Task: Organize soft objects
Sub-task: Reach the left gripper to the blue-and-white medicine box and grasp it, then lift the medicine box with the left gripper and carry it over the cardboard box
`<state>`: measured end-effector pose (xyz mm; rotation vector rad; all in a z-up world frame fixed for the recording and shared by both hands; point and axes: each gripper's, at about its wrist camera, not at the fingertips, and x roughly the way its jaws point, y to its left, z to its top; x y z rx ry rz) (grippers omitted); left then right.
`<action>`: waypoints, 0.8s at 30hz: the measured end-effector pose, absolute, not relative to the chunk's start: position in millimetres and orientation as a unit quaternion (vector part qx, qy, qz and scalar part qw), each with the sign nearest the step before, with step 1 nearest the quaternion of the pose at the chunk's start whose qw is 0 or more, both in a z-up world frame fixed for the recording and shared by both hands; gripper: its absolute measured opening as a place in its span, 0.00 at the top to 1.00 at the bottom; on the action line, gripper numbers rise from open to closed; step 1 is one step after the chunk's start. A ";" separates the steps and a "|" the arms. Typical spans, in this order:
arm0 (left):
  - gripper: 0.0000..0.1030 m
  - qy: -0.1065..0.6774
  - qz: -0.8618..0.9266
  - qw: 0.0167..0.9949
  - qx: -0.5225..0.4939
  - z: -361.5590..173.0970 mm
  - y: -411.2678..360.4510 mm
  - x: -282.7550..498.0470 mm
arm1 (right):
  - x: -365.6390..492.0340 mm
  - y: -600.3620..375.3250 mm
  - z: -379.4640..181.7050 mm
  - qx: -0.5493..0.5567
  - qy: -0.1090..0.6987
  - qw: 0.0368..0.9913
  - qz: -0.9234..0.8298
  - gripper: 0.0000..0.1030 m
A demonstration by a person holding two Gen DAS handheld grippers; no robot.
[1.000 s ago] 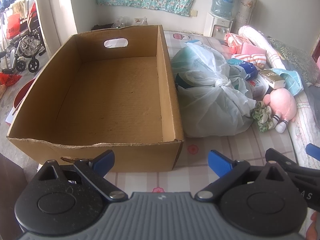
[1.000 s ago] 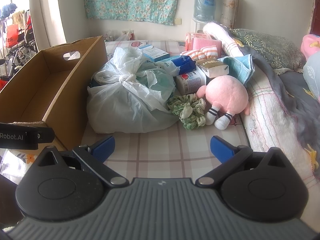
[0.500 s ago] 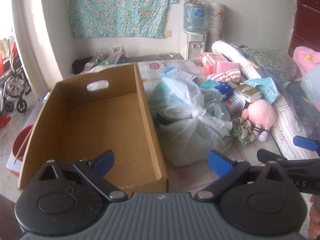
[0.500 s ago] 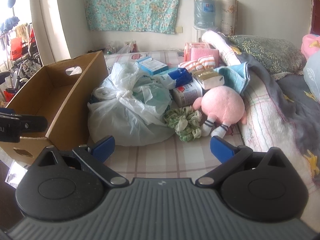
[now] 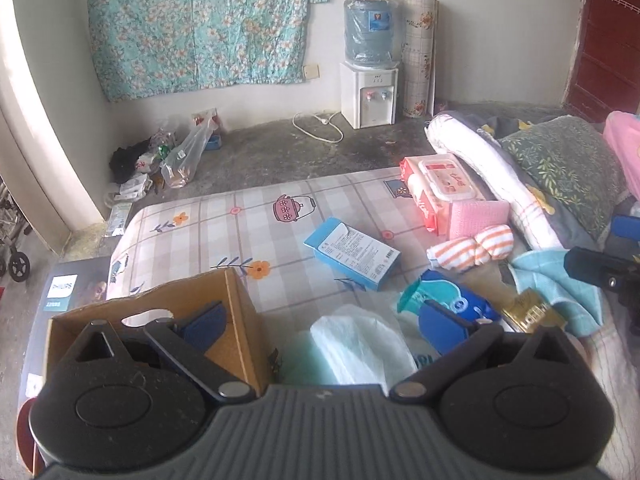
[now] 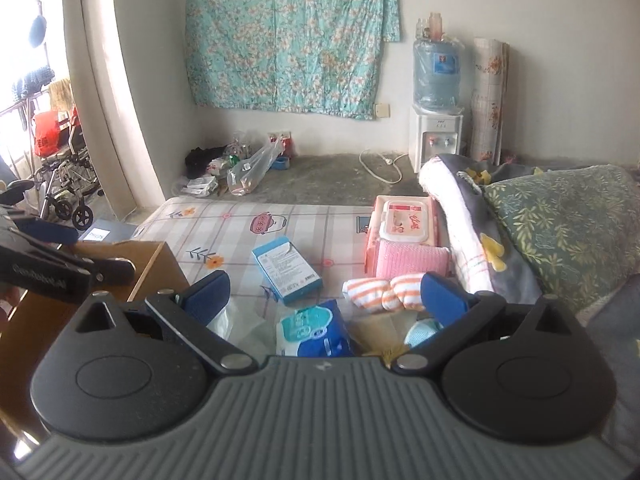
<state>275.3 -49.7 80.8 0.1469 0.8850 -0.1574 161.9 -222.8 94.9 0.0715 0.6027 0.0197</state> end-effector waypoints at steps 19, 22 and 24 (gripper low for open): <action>0.45 0.631 -0.109 0.765 -0.075 -84.1 -60.8 475.6 | 496.1 -257.1 -83.0 0.205 0.556 0.799 0.100 0.42; 0.45 0.646 -0.110 0.752 -0.074 -95.7 -65.8 484.5 | 509.6 -254.1 -105.2 0.207 0.571 0.789 0.097 0.46; 0.45 0.653 -0.112 0.745 -0.077 -101.6 -68.5 489.7 | 517.6 -253.9 -117.5 0.217 0.580 0.779 0.096 0.50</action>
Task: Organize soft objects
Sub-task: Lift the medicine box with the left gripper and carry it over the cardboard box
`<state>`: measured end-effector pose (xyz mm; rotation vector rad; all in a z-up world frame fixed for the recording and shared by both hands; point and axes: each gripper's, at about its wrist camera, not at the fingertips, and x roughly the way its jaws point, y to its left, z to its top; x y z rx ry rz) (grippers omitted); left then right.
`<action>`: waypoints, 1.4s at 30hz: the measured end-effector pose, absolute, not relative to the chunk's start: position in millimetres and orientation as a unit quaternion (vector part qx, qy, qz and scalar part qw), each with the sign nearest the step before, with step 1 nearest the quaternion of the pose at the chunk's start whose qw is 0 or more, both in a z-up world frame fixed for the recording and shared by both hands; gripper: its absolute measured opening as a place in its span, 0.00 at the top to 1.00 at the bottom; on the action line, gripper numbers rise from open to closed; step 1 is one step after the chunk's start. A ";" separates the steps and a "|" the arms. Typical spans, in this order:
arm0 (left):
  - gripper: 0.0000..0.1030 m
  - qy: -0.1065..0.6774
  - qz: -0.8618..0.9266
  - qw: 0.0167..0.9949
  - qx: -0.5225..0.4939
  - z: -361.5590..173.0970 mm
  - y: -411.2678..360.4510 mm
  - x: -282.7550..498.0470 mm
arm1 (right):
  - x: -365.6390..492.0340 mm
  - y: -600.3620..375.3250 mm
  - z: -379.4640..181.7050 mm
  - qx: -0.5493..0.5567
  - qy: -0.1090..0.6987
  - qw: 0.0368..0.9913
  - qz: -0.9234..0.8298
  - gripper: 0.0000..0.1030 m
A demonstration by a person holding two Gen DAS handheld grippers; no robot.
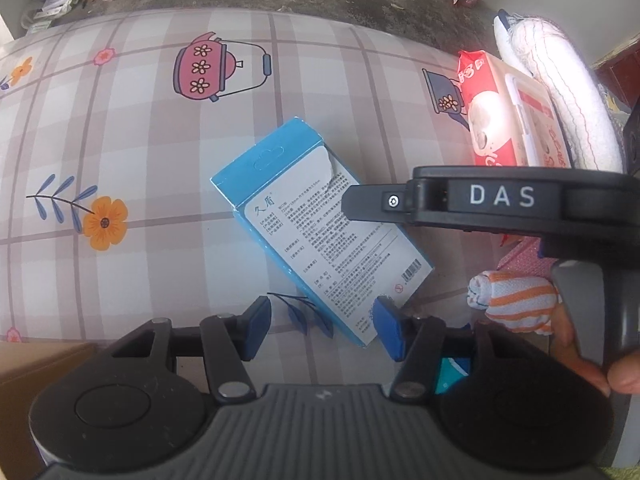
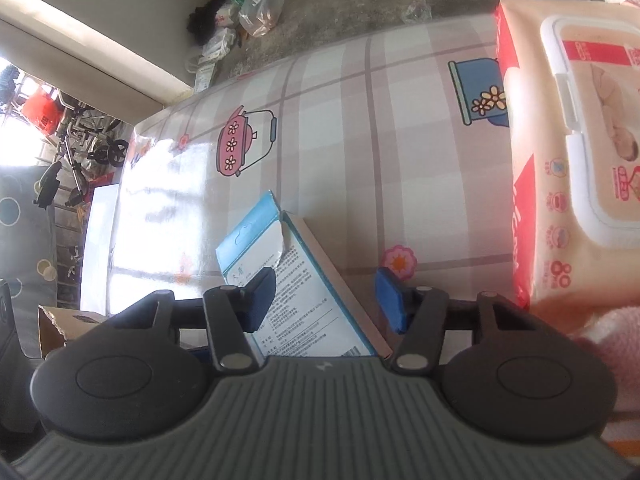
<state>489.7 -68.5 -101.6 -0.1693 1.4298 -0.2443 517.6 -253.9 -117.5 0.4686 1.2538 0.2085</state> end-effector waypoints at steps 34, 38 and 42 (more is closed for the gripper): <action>0.47 0.492 -0.098 0.860 -0.089 90.4 10.5 361.1 | 384.3 -167.1 79.0 0.228 0.486 0.827 0.168 0.66; 0.47 0.481 -0.071 0.870 -0.088 103.7 57.5 320.6 | 353.0 -109.4 102.5 0.218 0.481 0.825 0.202 0.66; 0.47 0.491 -0.048 0.865 -0.095 87.4 104.9 291.9 | 331.3 -53.3 87.6 0.231 0.493 0.807 0.227 0.65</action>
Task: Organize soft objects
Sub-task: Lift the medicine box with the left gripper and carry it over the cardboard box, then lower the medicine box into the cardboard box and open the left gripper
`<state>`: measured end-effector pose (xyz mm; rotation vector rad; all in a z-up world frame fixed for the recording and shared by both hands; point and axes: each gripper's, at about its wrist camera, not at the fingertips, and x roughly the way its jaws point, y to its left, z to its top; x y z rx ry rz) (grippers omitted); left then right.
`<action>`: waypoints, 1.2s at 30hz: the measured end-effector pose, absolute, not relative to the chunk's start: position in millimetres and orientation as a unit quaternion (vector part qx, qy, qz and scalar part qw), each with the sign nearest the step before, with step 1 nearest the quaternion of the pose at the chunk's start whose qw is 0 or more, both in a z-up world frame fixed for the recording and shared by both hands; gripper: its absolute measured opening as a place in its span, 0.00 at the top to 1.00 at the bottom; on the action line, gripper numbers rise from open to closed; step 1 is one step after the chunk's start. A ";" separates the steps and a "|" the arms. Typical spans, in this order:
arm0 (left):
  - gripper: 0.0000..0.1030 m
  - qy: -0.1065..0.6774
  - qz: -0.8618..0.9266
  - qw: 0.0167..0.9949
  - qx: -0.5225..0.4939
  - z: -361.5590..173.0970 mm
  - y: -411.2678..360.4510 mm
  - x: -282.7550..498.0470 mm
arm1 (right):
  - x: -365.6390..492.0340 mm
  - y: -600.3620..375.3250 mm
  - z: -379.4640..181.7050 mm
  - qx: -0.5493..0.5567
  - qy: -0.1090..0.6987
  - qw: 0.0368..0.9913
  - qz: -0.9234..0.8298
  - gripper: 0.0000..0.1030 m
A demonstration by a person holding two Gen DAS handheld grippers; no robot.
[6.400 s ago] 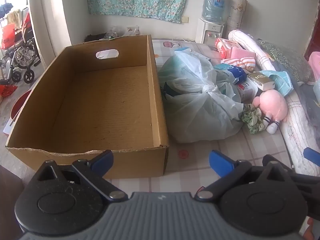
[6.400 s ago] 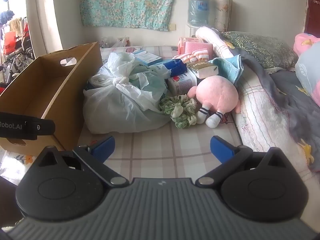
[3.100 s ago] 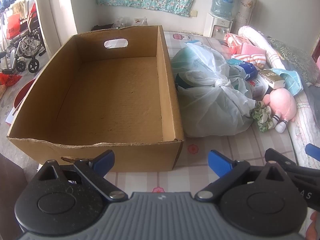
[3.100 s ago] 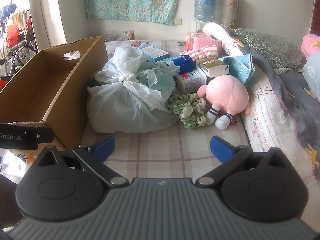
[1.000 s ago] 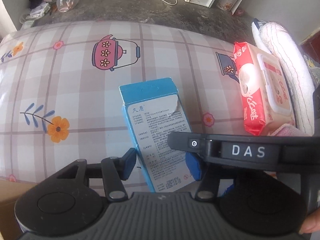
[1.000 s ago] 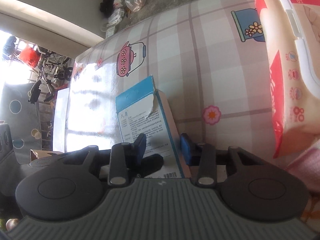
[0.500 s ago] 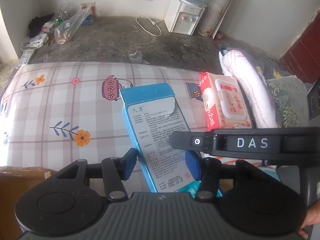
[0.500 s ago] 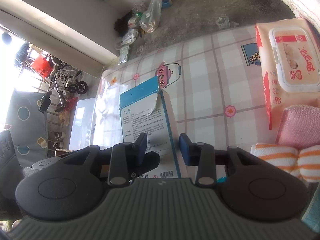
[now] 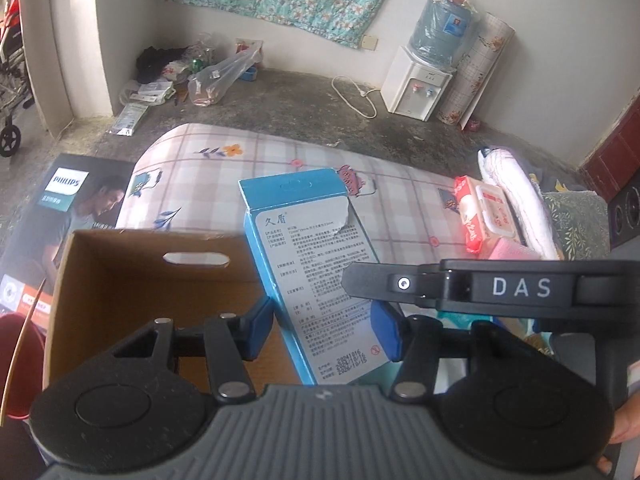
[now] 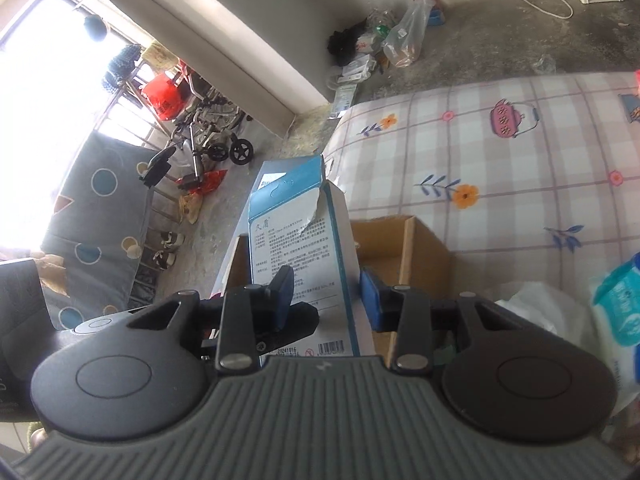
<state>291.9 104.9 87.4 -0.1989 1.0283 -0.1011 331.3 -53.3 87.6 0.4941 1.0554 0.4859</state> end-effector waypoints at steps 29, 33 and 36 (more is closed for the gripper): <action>0.67 0.629 -0.043 0.765 -0.130 -93.2 162.4 332.2 | 285.6 -54.1 20.3 0.225 0.475 0.822 0.220 0.65; 0.70 0.628 -0.056 0.769 -0.107 -90.6 149.5 342.9 | 271.4 -72.6 14.4 0.238 0.475 0.820 0.213 0.65; 0.70 0.623 -0.071 0.776 -0.075 -87.4 141.0 342.1 | 265.6 -83.4 12.3 0.241 0.473 0.821 0.209 0.65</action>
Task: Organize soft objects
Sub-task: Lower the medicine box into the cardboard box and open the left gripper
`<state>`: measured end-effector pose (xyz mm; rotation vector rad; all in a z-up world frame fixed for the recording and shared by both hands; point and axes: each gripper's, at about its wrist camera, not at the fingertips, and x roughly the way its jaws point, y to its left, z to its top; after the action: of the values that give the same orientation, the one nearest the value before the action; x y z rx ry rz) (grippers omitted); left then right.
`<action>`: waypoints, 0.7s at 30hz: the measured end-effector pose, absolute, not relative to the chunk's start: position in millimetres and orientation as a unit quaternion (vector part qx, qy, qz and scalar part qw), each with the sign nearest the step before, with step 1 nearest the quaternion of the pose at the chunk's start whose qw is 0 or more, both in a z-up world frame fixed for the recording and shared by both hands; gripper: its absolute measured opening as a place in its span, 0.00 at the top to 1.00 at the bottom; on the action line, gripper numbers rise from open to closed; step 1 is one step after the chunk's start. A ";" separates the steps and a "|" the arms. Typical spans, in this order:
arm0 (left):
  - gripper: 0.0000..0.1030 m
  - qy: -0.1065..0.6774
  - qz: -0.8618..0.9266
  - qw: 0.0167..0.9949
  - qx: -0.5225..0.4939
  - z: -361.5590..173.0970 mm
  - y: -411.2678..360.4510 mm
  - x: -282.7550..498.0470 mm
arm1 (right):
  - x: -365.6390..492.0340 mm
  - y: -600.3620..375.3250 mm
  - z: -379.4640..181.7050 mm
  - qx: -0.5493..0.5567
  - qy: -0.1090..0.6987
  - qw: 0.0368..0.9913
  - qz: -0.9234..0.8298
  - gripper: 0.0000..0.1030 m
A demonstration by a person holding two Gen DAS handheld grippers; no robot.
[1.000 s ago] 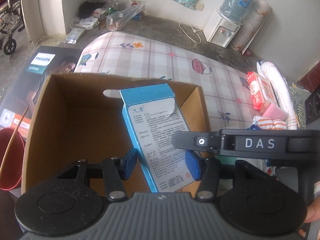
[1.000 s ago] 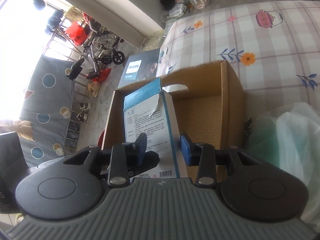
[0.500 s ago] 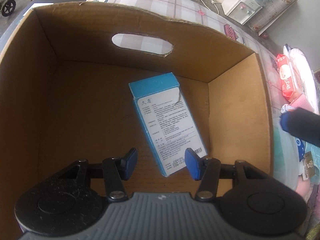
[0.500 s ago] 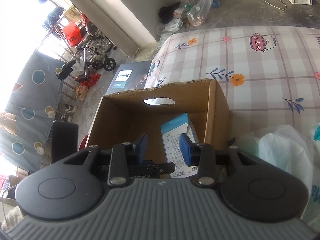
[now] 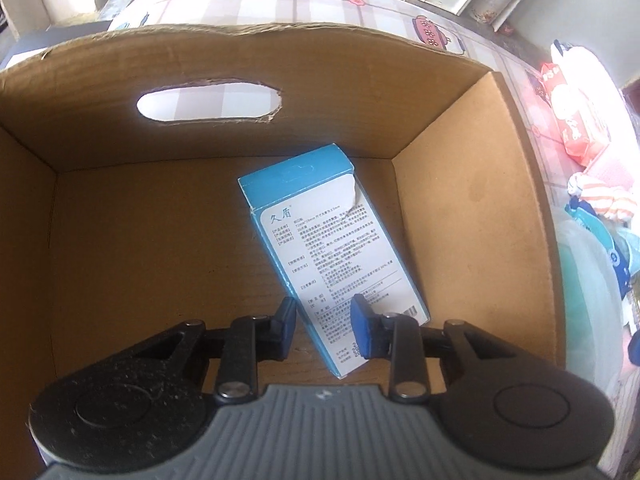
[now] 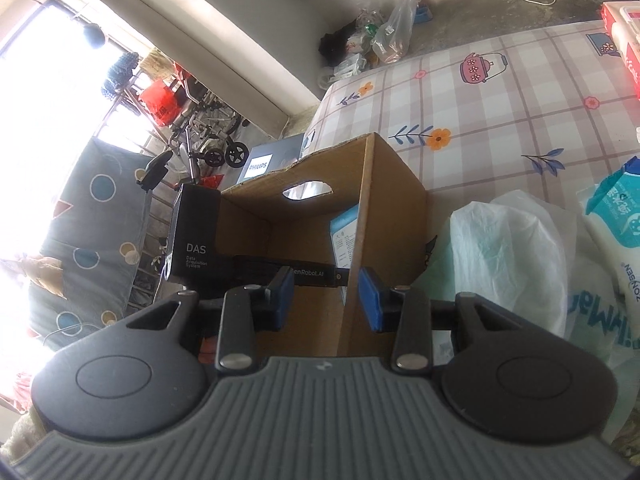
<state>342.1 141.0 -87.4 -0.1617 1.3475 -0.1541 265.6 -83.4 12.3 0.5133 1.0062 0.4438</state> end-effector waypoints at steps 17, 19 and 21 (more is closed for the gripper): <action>0.66 0.590 -0.110 0.798 -0.054 -71.8 136.5 342.1 | 257.5 -95.7 11.4 0.250 0.467 0.825 0.200 0.61; 0.64 0.591 -0.100 0.798 -0.064 -73.5 137.0 344.2 | 257.0 -97.8 11.7 0.251 0.466 0.825 0.198 0.61; 0.65 0.594 -0.105 0.794 -0.073 -75.4 135.7 346.3 | 255.4 -99.5 12.1 0.251 0.465 0.826 0.198 0.60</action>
<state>346.3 135.7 -75.4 -0.1568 1.2765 -0.2255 255.4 -99.5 12.1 0.5341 0.9871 0.4202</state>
